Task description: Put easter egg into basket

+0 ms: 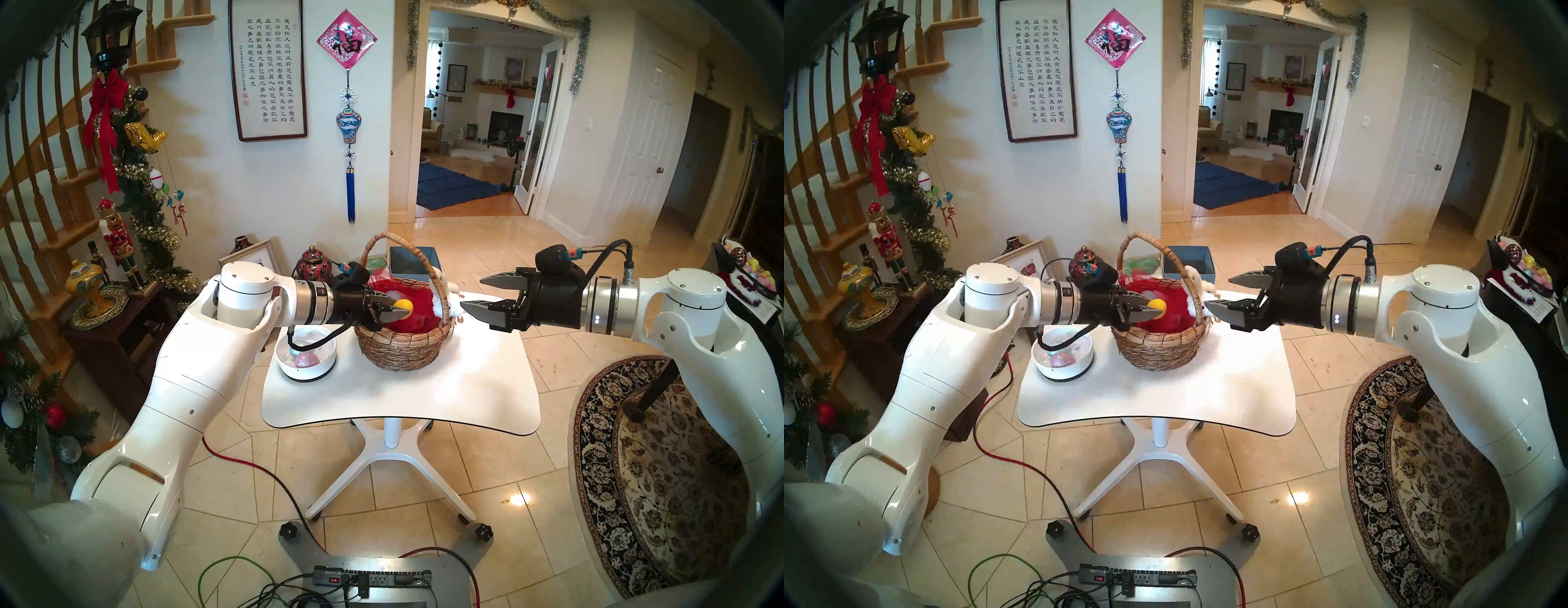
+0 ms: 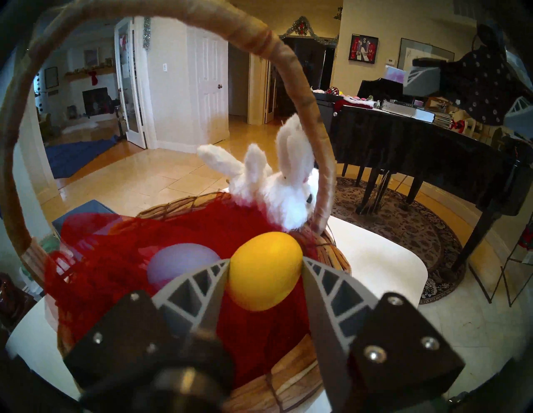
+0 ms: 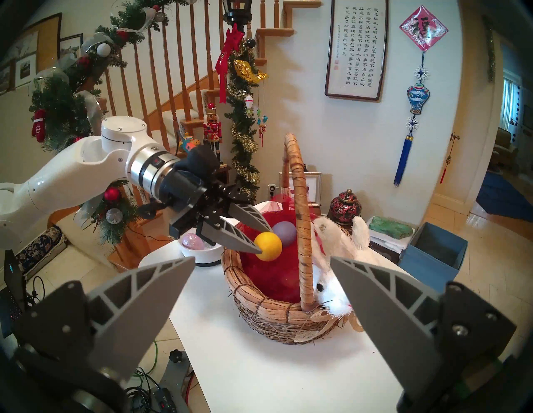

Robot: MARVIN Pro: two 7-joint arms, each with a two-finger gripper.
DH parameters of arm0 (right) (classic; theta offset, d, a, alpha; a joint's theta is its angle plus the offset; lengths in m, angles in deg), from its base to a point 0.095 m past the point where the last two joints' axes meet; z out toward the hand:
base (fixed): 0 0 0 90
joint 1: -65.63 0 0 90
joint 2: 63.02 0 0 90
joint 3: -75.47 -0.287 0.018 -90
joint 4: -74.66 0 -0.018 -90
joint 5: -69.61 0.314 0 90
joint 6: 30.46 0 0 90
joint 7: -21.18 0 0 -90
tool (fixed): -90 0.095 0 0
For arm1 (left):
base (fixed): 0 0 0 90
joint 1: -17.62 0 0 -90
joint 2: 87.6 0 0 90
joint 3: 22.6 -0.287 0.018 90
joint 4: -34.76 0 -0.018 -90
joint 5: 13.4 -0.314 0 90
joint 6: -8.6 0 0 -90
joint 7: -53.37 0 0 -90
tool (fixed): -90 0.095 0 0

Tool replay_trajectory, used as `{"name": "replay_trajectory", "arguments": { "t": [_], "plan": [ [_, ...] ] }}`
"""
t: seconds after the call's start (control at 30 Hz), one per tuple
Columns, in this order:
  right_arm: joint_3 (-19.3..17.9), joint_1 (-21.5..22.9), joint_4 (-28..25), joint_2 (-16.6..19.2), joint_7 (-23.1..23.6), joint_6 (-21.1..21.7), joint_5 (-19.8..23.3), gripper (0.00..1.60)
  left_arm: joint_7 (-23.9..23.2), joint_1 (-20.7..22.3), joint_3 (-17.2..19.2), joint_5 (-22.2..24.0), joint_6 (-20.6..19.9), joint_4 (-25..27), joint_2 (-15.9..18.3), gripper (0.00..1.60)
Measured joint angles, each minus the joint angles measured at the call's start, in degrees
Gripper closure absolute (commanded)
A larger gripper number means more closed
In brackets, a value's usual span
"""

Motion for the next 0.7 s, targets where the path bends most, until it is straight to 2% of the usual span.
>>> {"name": "replay_trajectory", "arguments": {
  "t": [0.33, 0.37, 0.43, 0.47, 0.5, 0.6, 0.7],
  "plan": [
    [0.01, 0.0, 0.0, 0.03, -0.03, -0.03, 0.04, 0.0, 0.4, -1.42, -0.37, -0.59, 0.26, -0.08, 0.36, 0.84],
    [0.02, 0.0, 0.0, 0.04, -0.04, -0.03, 0.04, 0.0, 0.43, -1.5, -0.37, -0.61, 0.27, -0.1, 0.4, 0.78],
    [0.02, 0.0, 0.0, 0.04, -0.05, -0.04, 0.05, 0.0, 0.46, -1.66, -0.29, -0.63, 0.29, -0.13, 0.49, 0.48],
    [0.02, 0.0, 0.0, 0.05, -0.05, -0.04, 0.05, 0.0, 0.46, -1.69, -0.27, -0.63, 0.29, -0.14, 0.51, 0.43],
    [0.03, 0.0, 0.0, 0.05, -0.05, -0.04, 0.06, 0.0, 0.46, -1.73, -0.23, -0.6, 0.29, -0.14, 0.55, 0.31],
    [0.03, 0.0, 0.0, 0.06, -0.06, -0.05, 0.07, 0.0, 0.41, -1.8, -0.08, -0.44, 0.29, -0.1, 0.67, 0.19],
    [0.04, 0.0, 0.0, 0.07, -0.07, -0.06, 0.08, 0.0, 0.24, -1.87, 0.11, -0.3, 0.28, 0.02, 0.77, 0.0]
  ]
}}
